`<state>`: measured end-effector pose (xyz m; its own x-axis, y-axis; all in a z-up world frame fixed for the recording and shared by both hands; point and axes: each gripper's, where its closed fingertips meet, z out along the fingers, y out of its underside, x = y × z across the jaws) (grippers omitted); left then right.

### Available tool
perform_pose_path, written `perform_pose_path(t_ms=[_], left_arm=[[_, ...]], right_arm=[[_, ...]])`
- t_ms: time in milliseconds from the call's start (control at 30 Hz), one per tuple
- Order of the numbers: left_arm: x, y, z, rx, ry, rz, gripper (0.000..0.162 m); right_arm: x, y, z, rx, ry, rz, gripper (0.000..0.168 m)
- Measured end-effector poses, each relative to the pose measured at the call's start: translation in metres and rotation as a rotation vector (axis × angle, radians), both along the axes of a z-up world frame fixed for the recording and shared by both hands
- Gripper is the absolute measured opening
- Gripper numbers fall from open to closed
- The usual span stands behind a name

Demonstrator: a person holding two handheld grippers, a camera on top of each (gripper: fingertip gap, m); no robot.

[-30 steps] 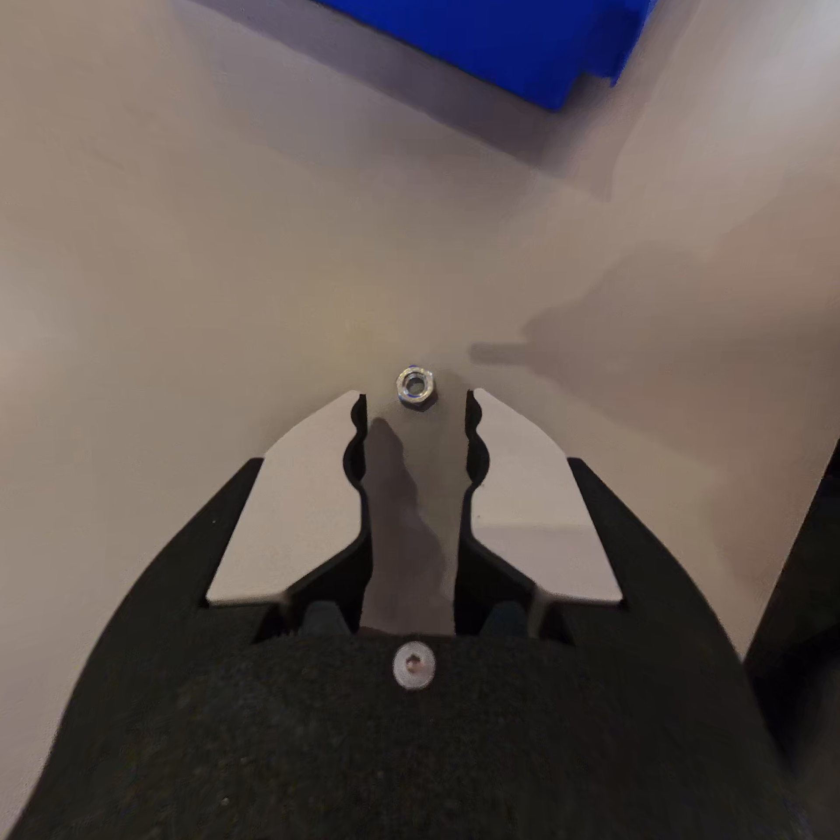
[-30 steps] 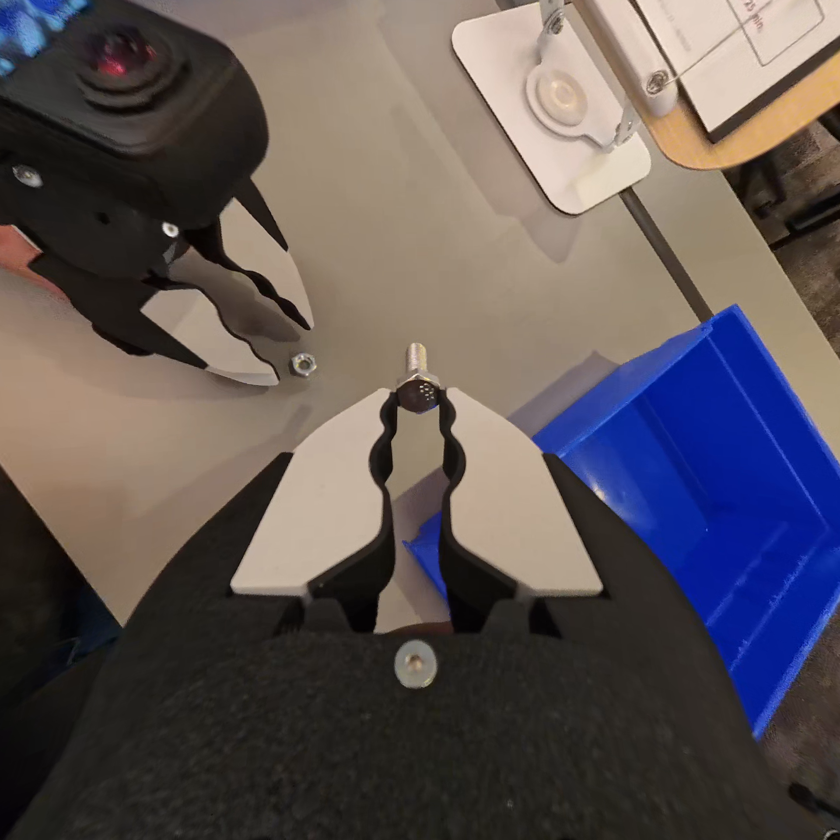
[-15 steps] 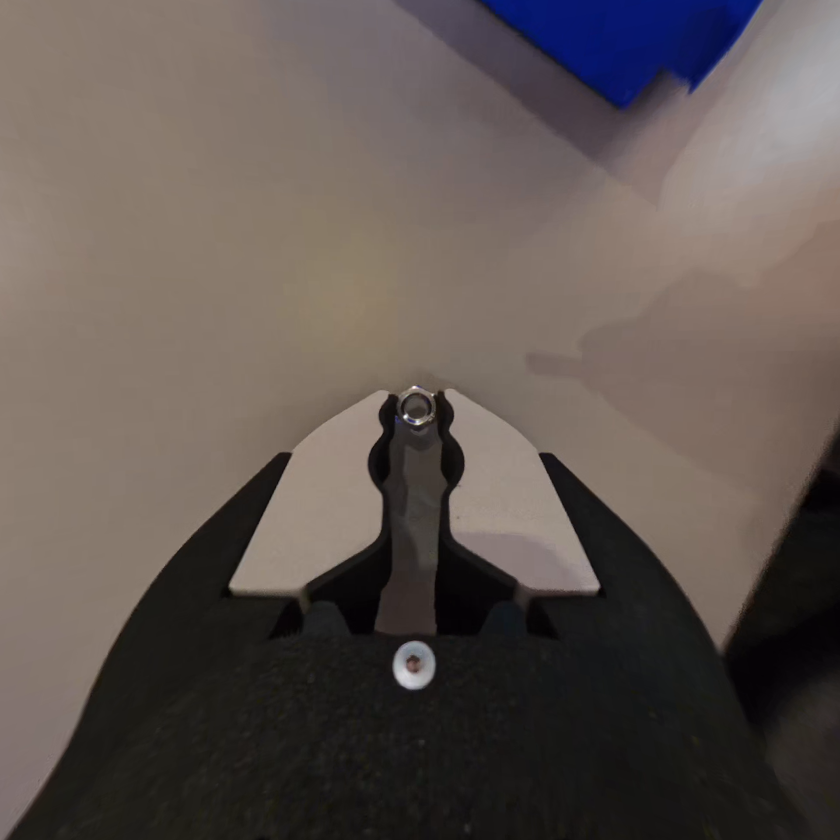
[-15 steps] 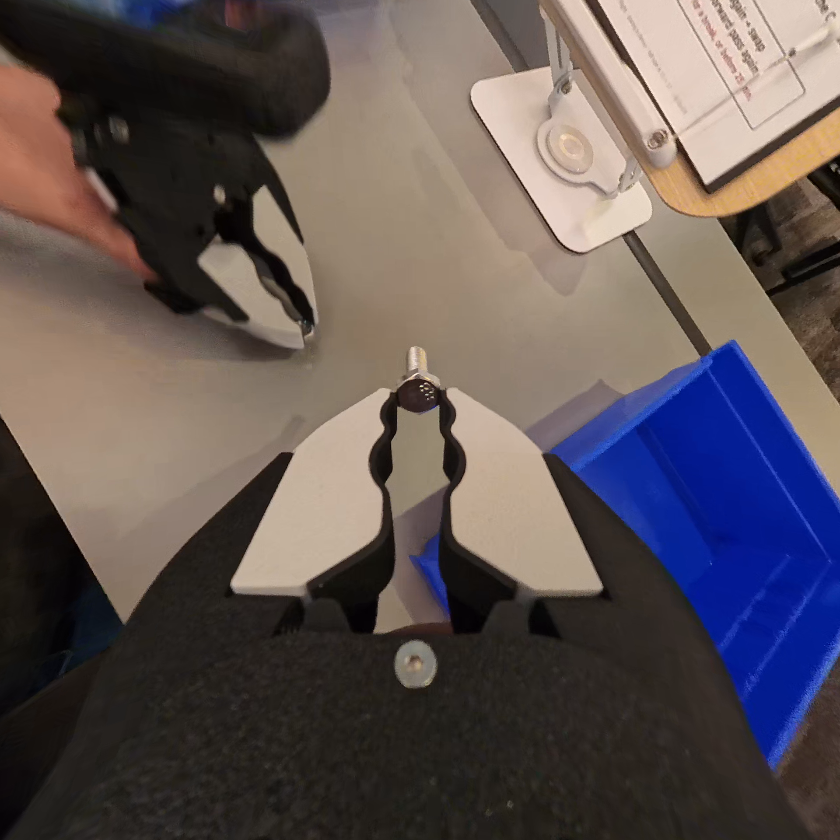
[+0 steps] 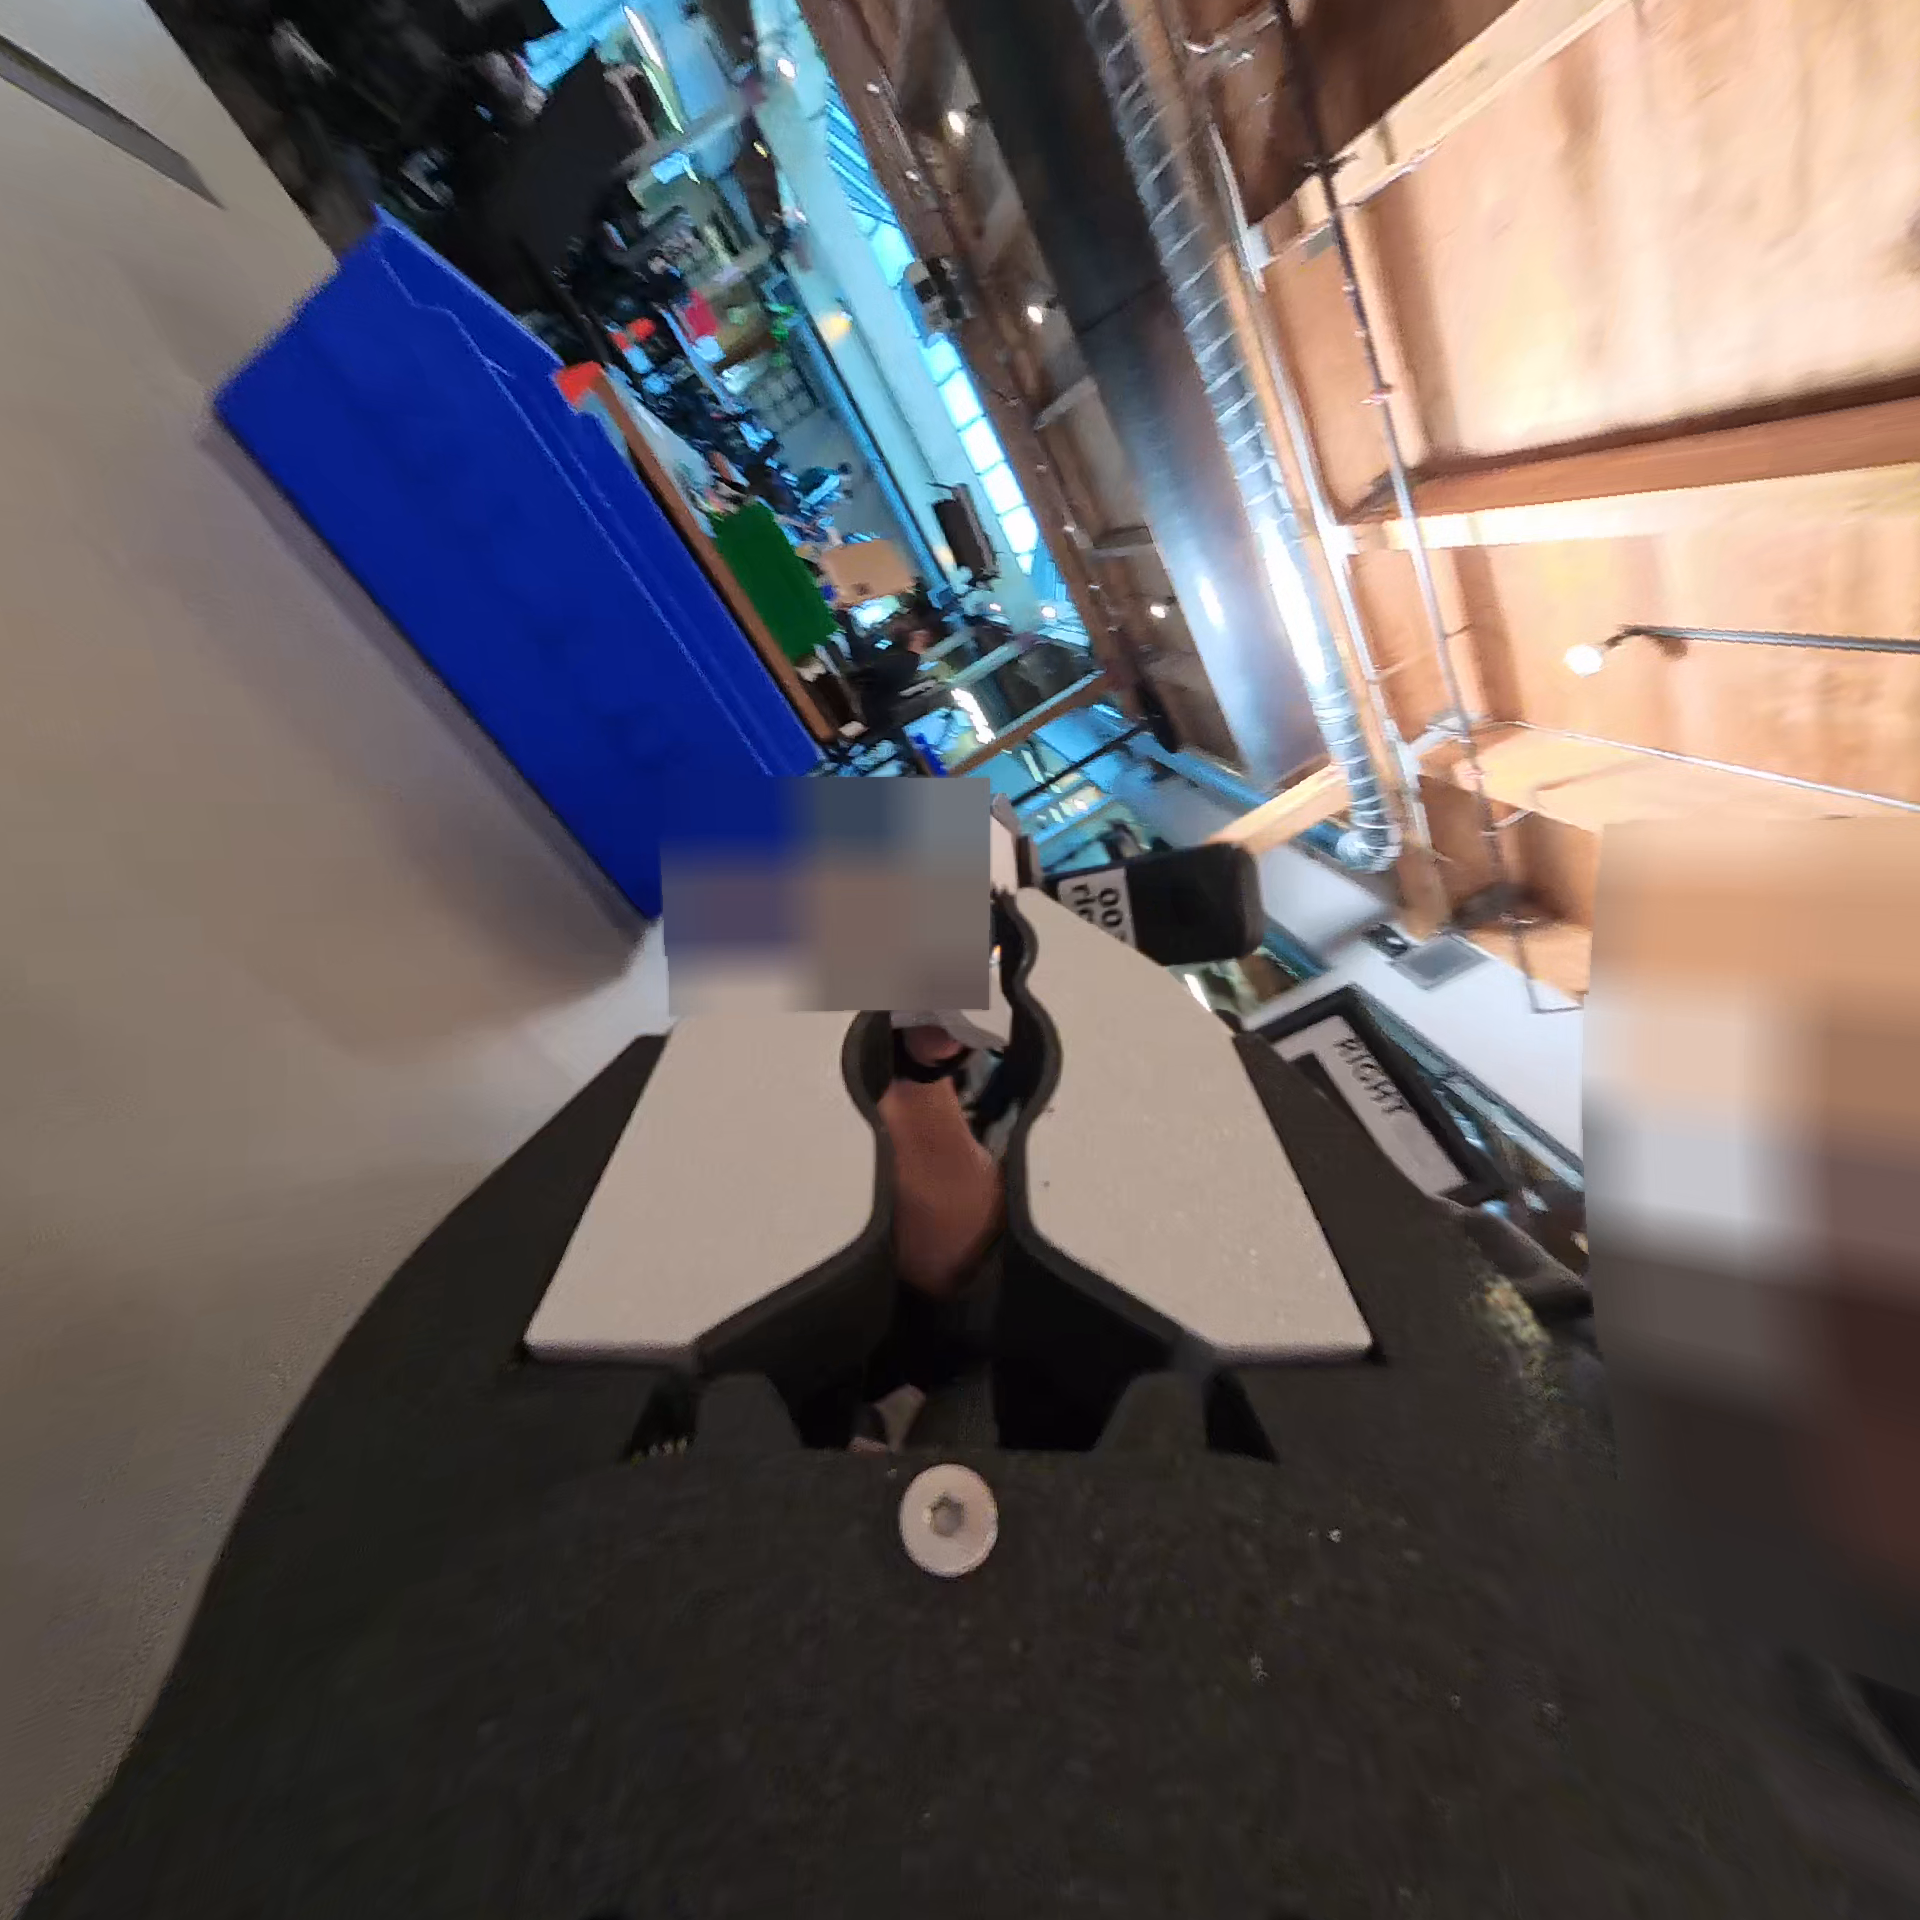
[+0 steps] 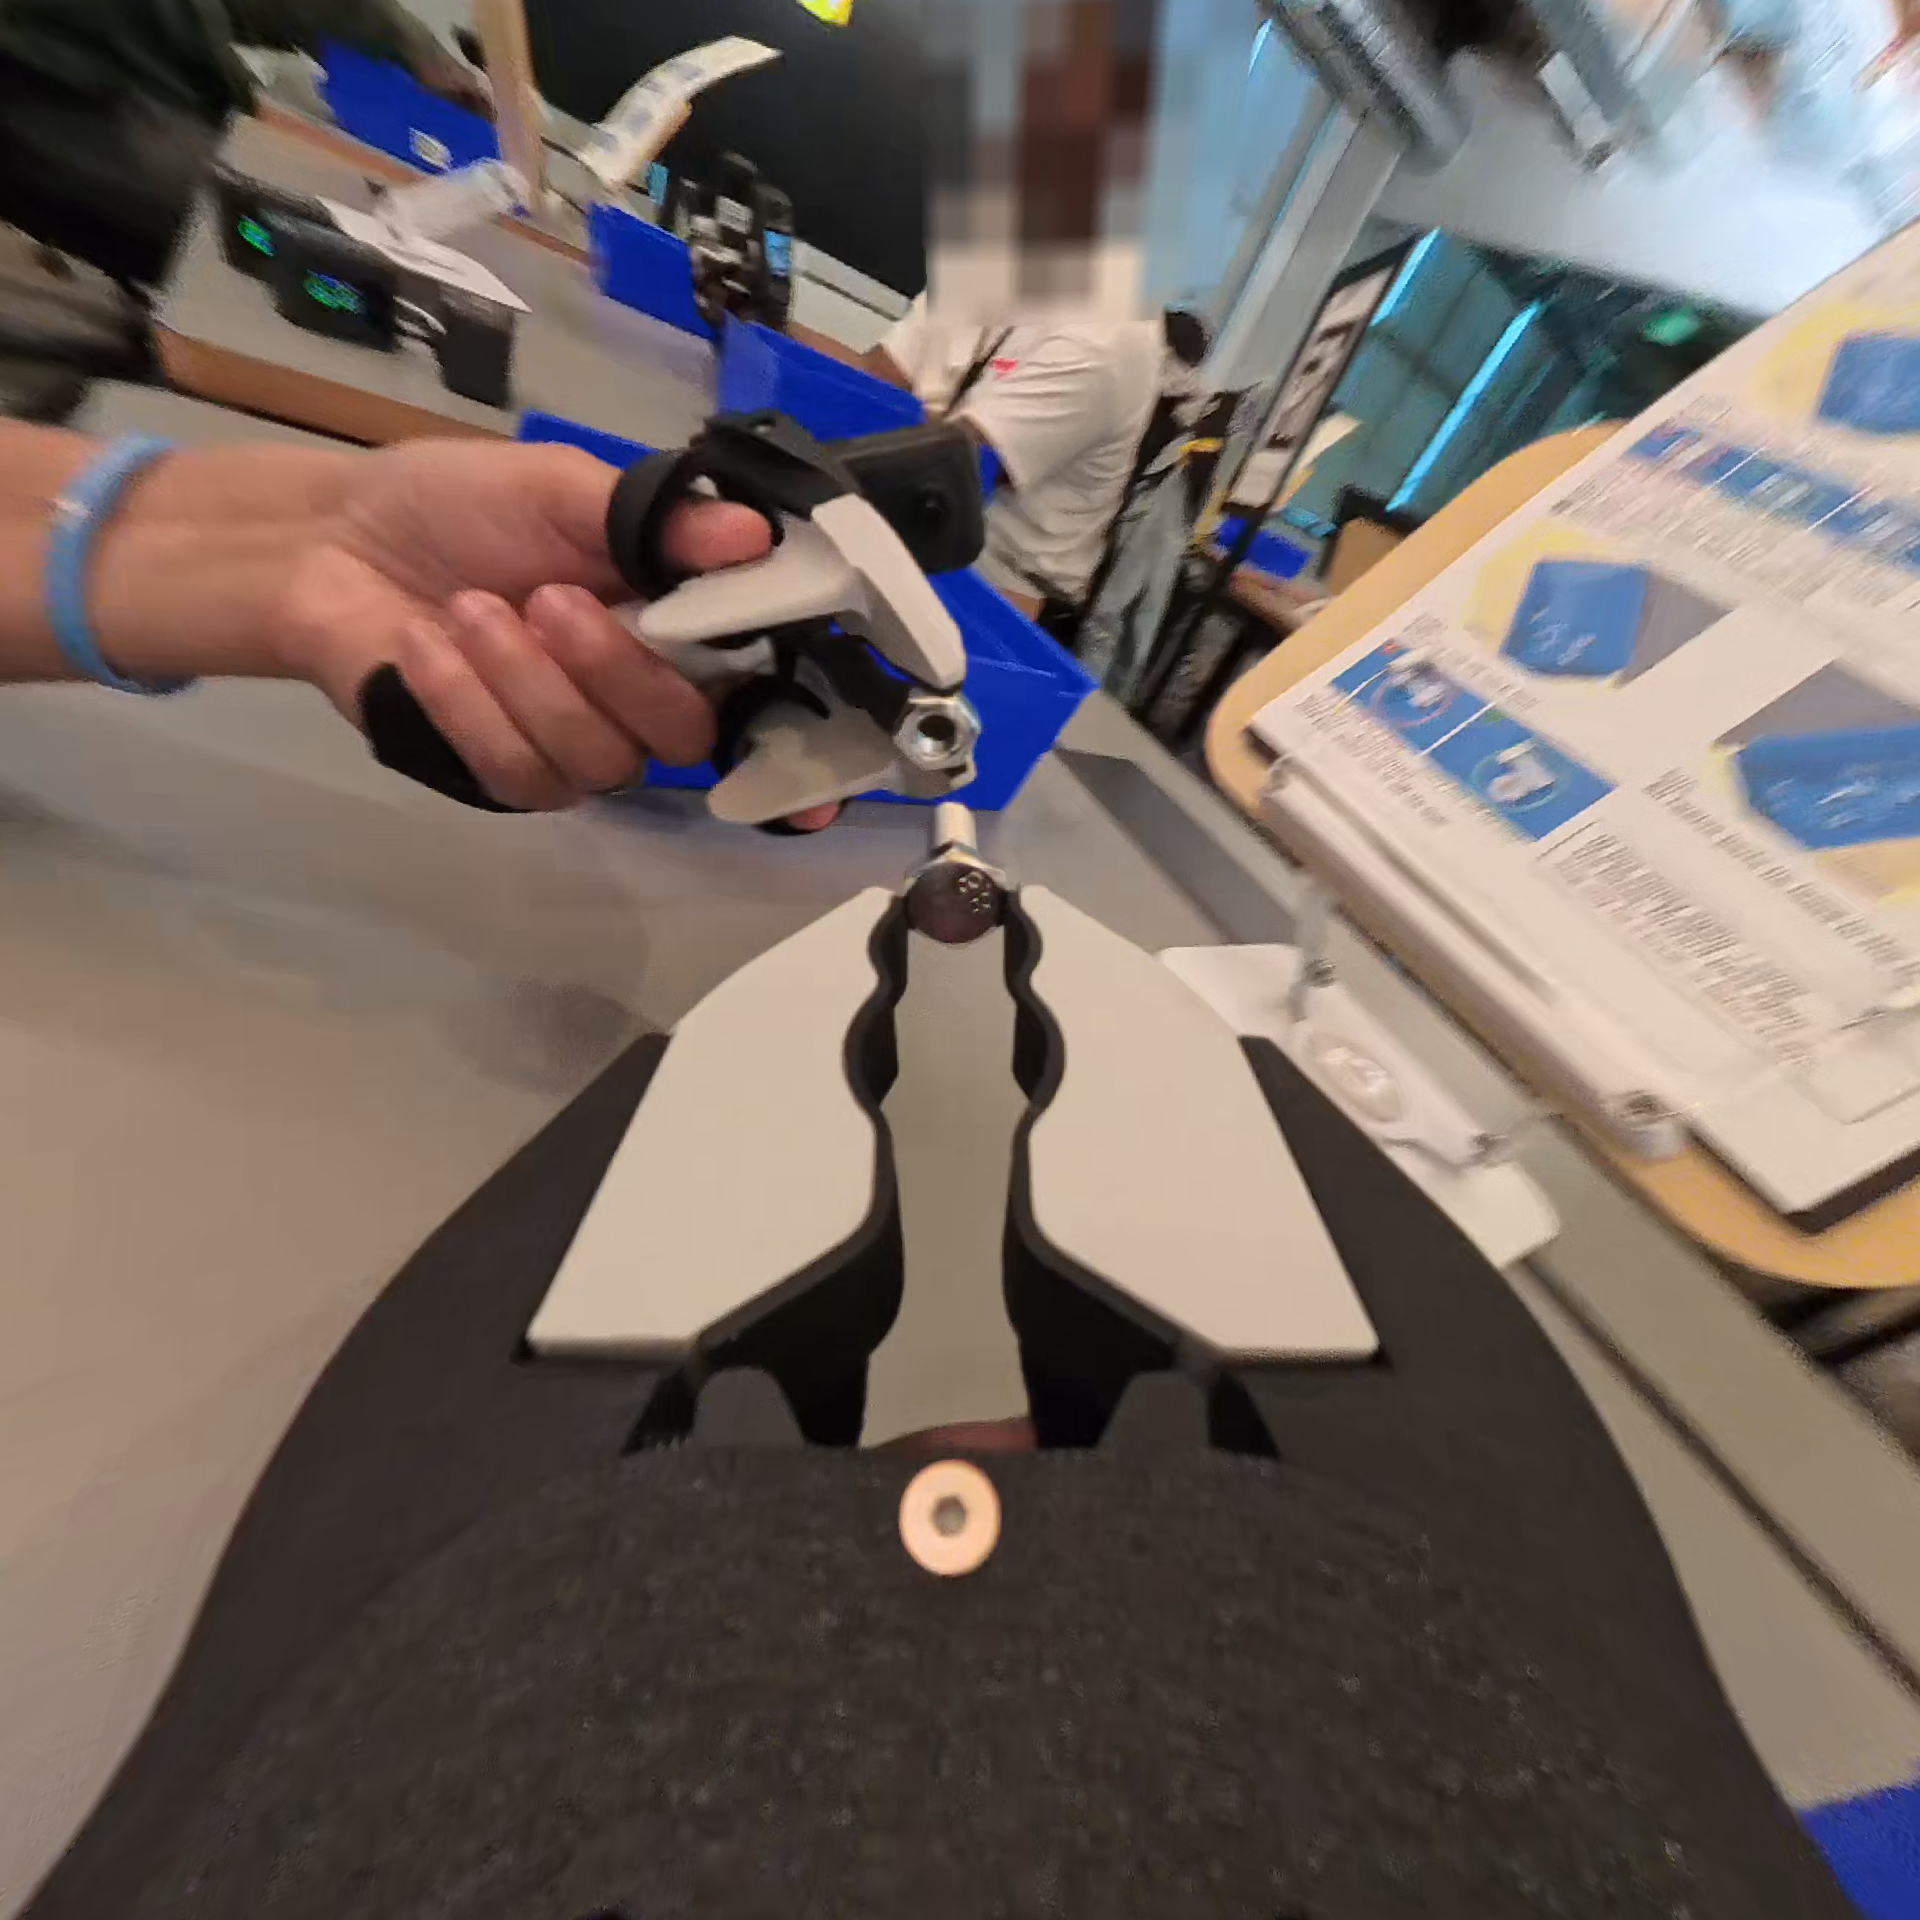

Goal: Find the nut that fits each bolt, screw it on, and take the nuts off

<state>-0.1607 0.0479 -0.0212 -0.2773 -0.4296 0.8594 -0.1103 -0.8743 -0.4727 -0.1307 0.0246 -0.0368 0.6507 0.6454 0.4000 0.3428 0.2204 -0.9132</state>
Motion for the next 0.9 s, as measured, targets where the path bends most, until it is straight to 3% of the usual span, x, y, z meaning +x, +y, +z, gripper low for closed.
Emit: perform_pose_path(t_ms=[233, 700, 900], left_arm=[[-0.004, 0.002, -0.009, -0.094, 0.007, -0.038, 0.017], [-0.001, -0.008, -0.01, -0.164, -0.009, -0.113, 0.016], [-0.001, -0.011, -0.011, -0.189, -0.006, -0.138, 0.016]], right_arm=[[-0.016, 0.0, 0.002, 0.13, -0.115, -0.036, 0.018], [-0.018, -0.003, 0.003, 0.185, -0.165, -0.032, 0.018], [-0.02, -0.005, 0.0, 0.238, -0.274, -0.052, 0.018]])
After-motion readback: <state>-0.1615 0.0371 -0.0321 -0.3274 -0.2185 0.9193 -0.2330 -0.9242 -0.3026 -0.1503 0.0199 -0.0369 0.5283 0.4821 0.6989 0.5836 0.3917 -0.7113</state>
